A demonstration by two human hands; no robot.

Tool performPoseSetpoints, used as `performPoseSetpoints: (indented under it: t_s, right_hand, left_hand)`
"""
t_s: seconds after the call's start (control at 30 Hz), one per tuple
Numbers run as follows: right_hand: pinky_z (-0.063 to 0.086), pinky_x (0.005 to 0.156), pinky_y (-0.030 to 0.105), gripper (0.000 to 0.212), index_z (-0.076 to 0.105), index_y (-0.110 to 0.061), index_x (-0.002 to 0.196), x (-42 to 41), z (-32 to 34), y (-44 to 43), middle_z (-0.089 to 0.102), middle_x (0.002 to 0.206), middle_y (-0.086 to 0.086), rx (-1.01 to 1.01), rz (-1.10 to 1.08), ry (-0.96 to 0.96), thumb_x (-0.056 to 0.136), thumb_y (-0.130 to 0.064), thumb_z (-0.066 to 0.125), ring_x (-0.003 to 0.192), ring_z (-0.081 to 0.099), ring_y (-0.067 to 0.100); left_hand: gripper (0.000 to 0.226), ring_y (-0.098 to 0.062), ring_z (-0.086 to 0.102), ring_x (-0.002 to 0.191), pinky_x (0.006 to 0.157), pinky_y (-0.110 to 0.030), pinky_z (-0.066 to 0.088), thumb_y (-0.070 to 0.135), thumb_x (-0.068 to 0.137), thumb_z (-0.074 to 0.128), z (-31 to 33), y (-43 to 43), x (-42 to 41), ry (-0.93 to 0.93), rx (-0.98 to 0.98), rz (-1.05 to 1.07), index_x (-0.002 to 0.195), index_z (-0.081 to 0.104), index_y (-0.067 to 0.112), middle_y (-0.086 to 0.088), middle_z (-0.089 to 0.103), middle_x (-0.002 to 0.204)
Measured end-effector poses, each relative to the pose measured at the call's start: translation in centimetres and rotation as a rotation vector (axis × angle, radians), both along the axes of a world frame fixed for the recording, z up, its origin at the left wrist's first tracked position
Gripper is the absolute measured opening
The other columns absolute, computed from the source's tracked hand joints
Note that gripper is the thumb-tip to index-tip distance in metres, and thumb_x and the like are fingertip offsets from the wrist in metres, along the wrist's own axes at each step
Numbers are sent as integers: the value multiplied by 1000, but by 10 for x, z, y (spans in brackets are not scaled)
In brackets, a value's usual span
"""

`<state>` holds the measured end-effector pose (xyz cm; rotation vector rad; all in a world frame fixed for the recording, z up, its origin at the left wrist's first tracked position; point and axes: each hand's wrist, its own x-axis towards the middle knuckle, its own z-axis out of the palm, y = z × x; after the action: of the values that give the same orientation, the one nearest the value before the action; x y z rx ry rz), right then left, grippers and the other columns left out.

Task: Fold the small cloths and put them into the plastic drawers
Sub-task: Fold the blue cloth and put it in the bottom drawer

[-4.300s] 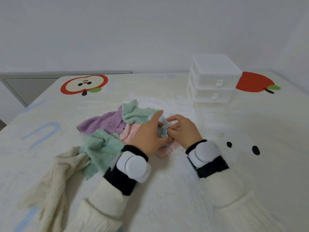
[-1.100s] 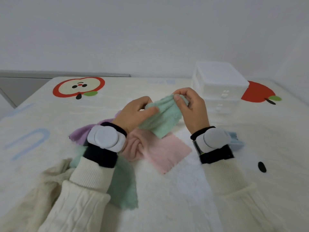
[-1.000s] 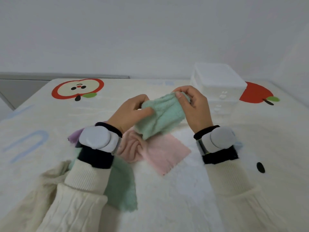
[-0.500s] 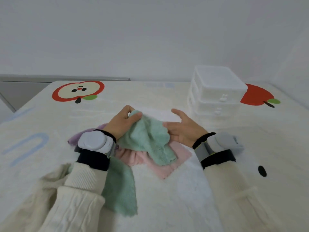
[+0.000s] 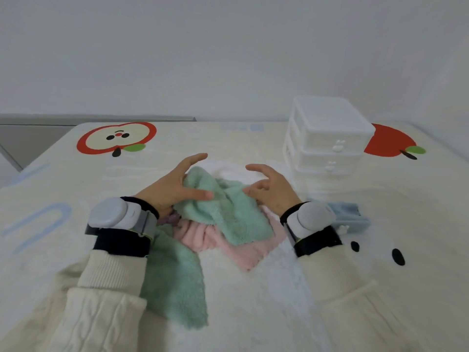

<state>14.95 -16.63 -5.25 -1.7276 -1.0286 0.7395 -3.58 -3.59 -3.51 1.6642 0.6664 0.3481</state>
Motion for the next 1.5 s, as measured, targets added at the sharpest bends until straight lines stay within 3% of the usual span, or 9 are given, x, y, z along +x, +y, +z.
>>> performPoseSetpoints:
  t_s: [0.23,0.37,0.5,0.7,0.93,1.03,1.13,1.3,1.5]
  right_hand:
    - [52,80,26,28,74,-20,93,30,15,-15,73,91,-2,328,-153,49,88,2,57,82,66,8]
    - [50,78,23,21,75,-12,98,42,21,-22,72,82,-11,376,-236,70,88,-2,59,74,64,-2]
    - [51,75,25,21,74,-14,103,44,23,-22,70,82,-8,376,-251,90,86,-7,63,74,61,3]
    - [49,78,9,28,72,-16,102,45,27,-23,69,93,-4,391,-236,-53,79,0,70,76,59,-5]
    - [46,70,10,10,70,-22,87,42,27,-22,68,89,6,336,-322,-221,82,-13,69,75,58,13]
    - [46,74,11,3,62,-20,89,42,28,-19,65,98,8,322,-291,-221,88,-22,63,89,59,17]
    - [47,73,39,9,49,-24,86,38,28,-15,54,81,13,278,-226,-142,94,-26,53,75,52,23]
    - [34,53,16,7,45,-14,97,29,18,-5,51,79,2,221,-294,-220,97,-21,46,67,46,15]
    - [35,65,27,24,48,-8,113,17,-3,-1,43,63,-5,2,-322,-317,94,-21,52,59,45,13]
  left_hand:
    - [98,-20,52,117,100,-35,42,35,47,91,-7,7,-6,243,144,36,132,44,35,-7,44,143]
    - [77,-27,56,79,79,-40,45,23,53,89,-6,6,-5,-60,-158,241,121,54,32,-17,58,95]
    - [55,-12,45,50,49,-20,42,12,67,79,-2,5,2,-220,-28,337,120,62,21,-3,50,63]
    - [27,-3,57,73,64,1,44,14,75,76,9,0,8,-106,413,477,101,72,19,4,65,83]
    - [6,-19,60,87,79,-28,47,27,84,67,15,2,9,-48,659,482,85,69,21,-3,69,94]
    - [12,-14,55,81,73,-23,43,25,91,57,19,0,10,-138,493,451,89,62,14,0,62,88]
    - [15,-17,52,77,72,-34,44,30,93,53,17,0,14,-193,336,477,87,57,17,1,57,80]
    - [19,-15,51,74,62,-23,37,30,95,51,9,-2,20,-77,447,586,91,54,11,1,57,83]
    - [27,-25,55,86,75,-29,38,31,90,59,-27,1,19,165,321,546,106,48,12,-6,57,91]
